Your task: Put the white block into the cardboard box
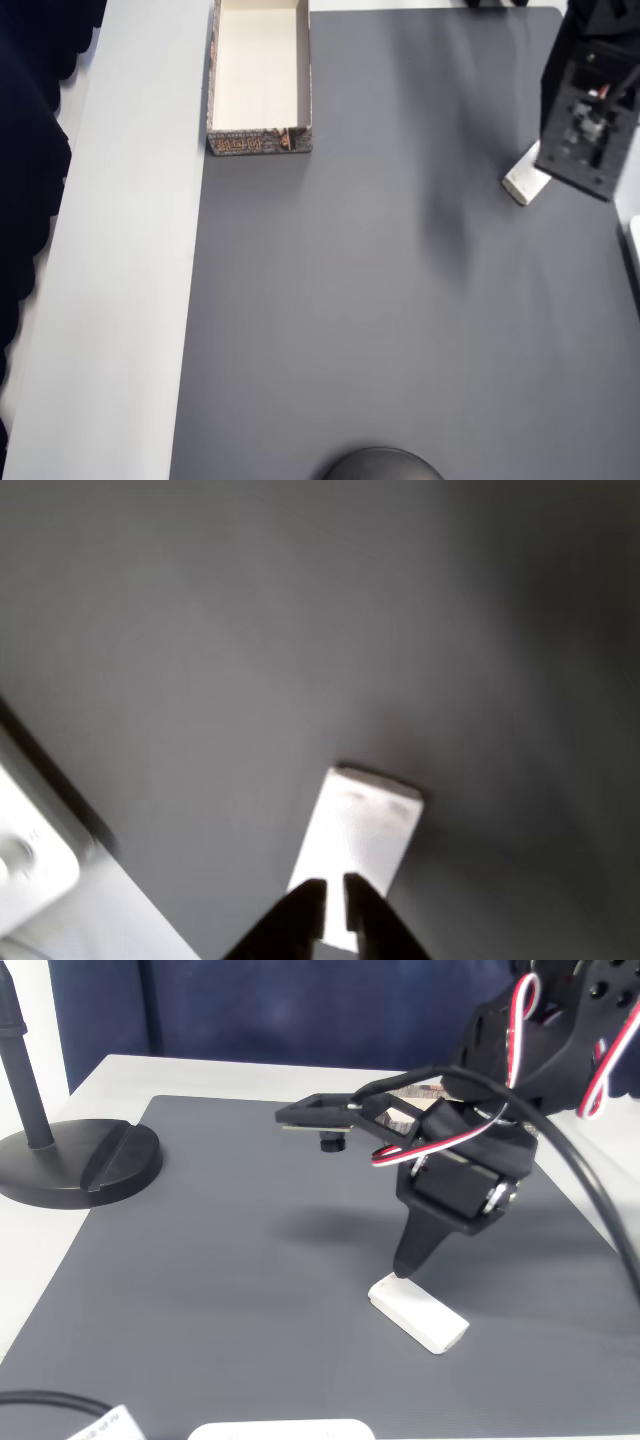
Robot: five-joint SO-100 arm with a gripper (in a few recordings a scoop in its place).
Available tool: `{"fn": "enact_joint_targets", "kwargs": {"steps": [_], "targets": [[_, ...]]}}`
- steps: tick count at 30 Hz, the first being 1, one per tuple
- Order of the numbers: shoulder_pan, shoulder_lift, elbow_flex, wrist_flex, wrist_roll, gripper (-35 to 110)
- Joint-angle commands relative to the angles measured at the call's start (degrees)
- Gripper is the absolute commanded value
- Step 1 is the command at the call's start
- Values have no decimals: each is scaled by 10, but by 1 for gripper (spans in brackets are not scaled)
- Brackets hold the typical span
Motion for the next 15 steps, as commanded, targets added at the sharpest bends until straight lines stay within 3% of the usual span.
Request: {"fn": "enact_joint_targets", "kwargs": {"steps": [1,15], "targets": [[6,33,-10,29,-92,-2],[9,15,-36,102,-128,-2]]}}
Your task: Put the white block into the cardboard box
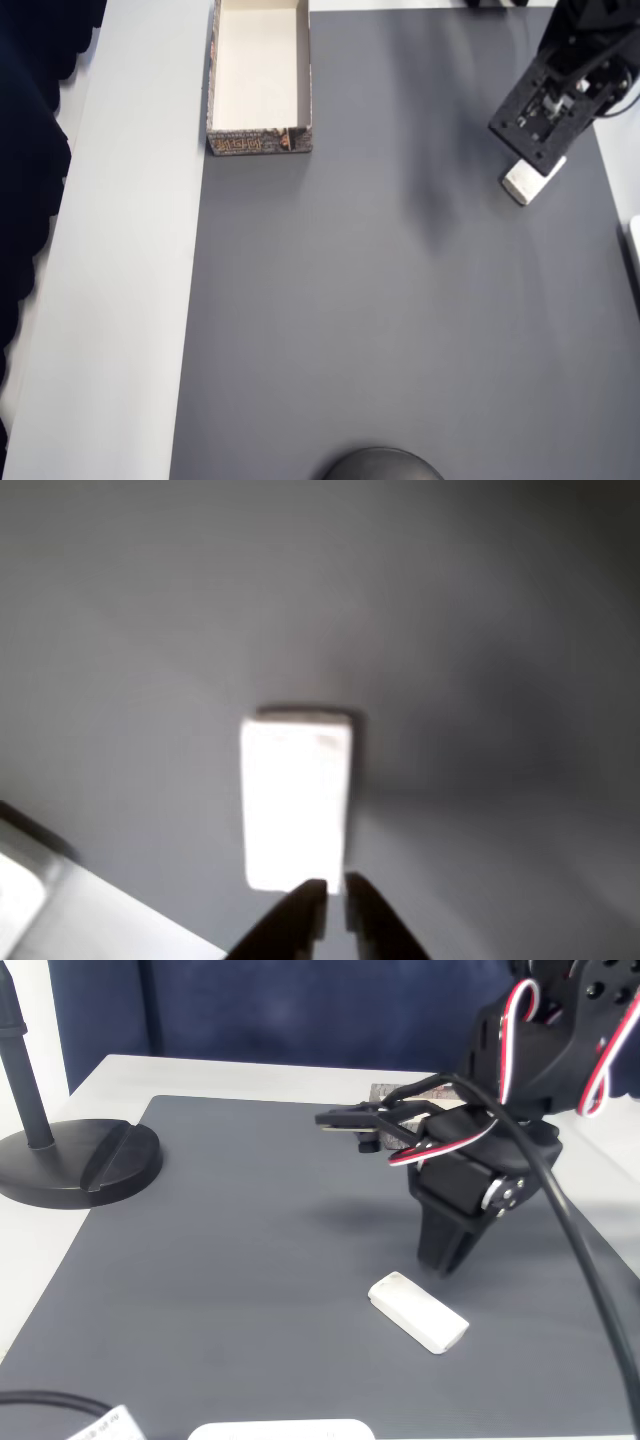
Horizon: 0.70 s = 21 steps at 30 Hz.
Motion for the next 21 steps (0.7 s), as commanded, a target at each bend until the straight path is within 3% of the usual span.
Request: {"fn": "enact_joint_targets", "kwargs": {"steps": [1,17,21], "targets": [[7,11,-39,22,-4,-2],[10,0,-49,68,9,-2],[11,1,-40,68,17,17]]}}
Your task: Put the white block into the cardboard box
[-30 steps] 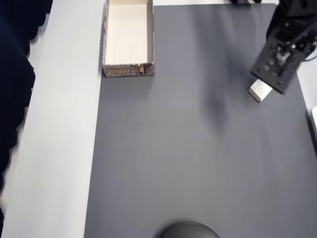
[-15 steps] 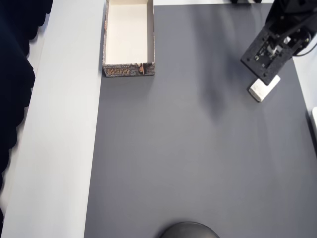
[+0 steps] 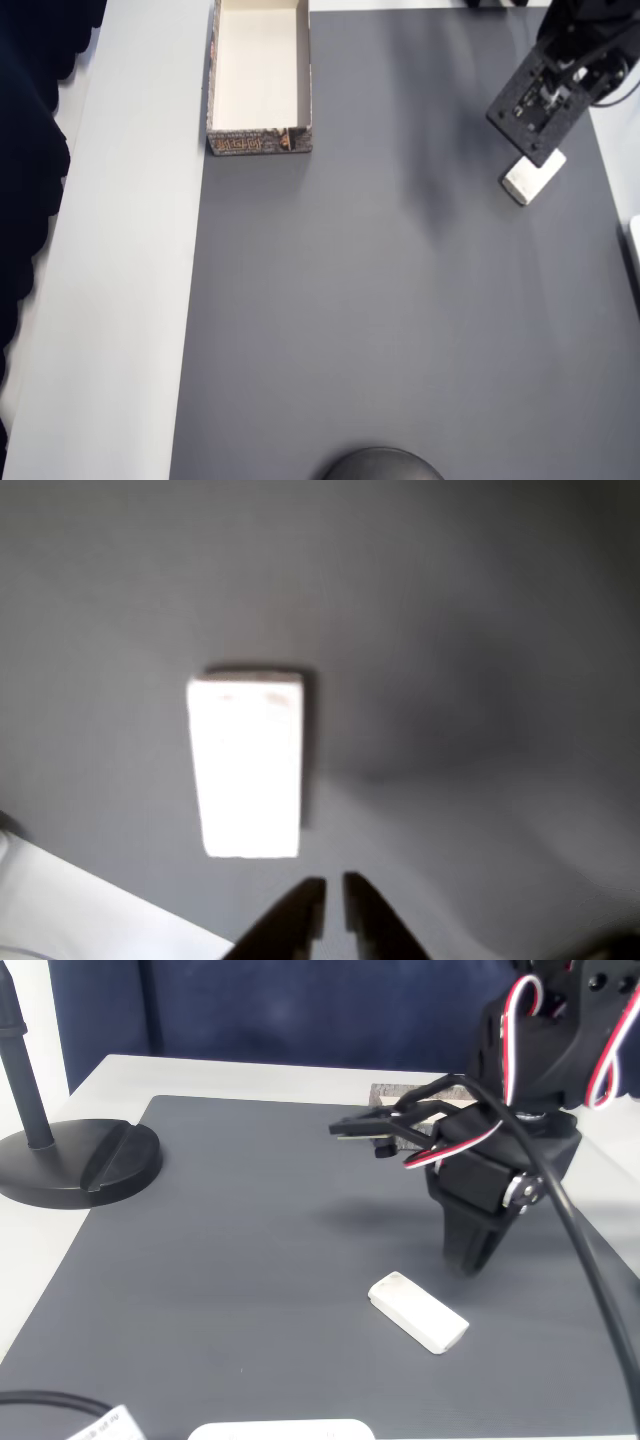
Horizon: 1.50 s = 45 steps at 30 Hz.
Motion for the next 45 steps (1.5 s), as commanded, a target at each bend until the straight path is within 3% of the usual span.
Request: {"fn": "enact_joint_targets", "kwargs": {"steps": [1,7,24,45], "targets": [[7,1,-26,7,10,18],[16,4,-30,6,9,27],[33,4,-24,6,31,36],[26,-35,-14,-60,40,35]]}}
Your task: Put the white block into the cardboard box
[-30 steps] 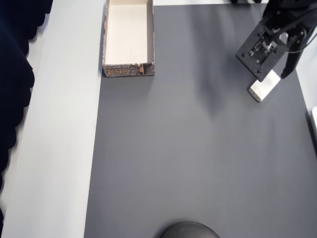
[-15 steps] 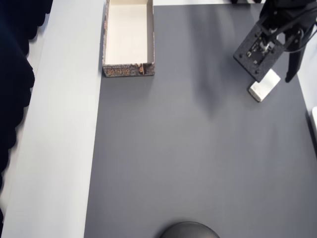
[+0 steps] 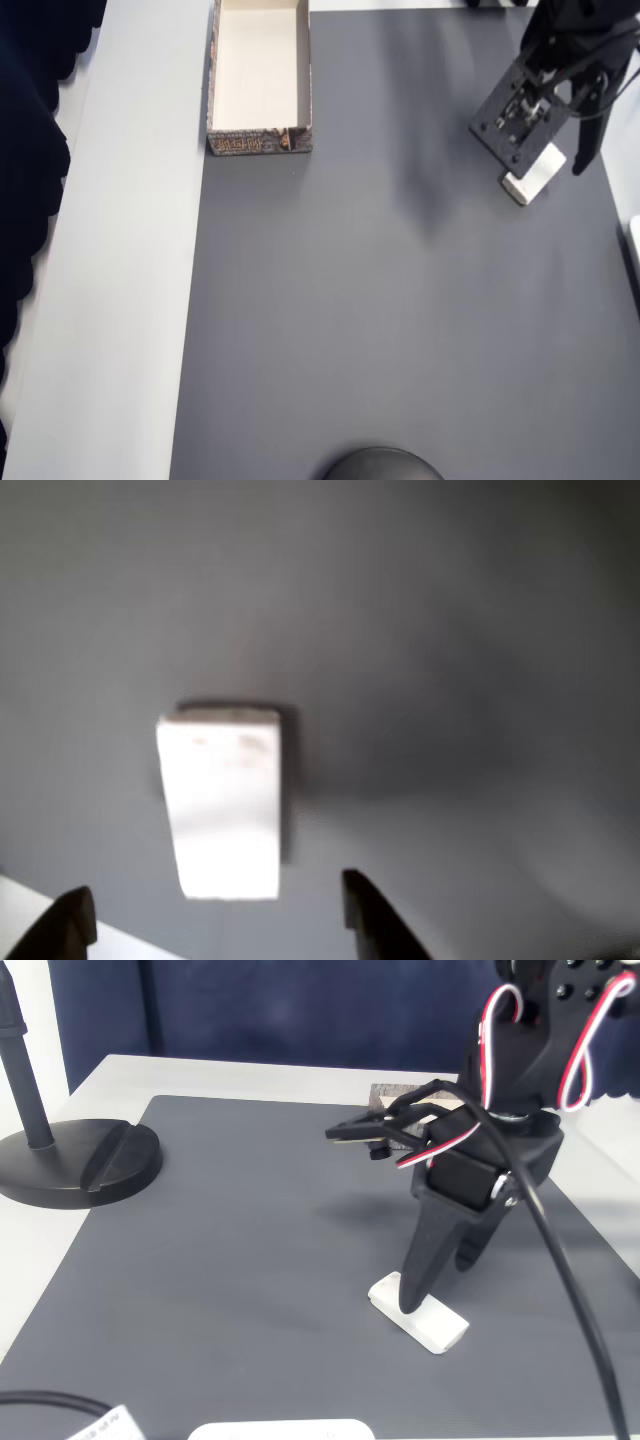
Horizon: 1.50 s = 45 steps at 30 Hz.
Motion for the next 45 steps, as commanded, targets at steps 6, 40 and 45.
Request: {"fn": "enact_joint_targets", "kwargs": {"steps": [6,40,45], "targets": [[-4,-18,-18,-40,3,34],[-1,-54,-5,-64,9,32],[-4,-59,-5,-69,8,30]]}}
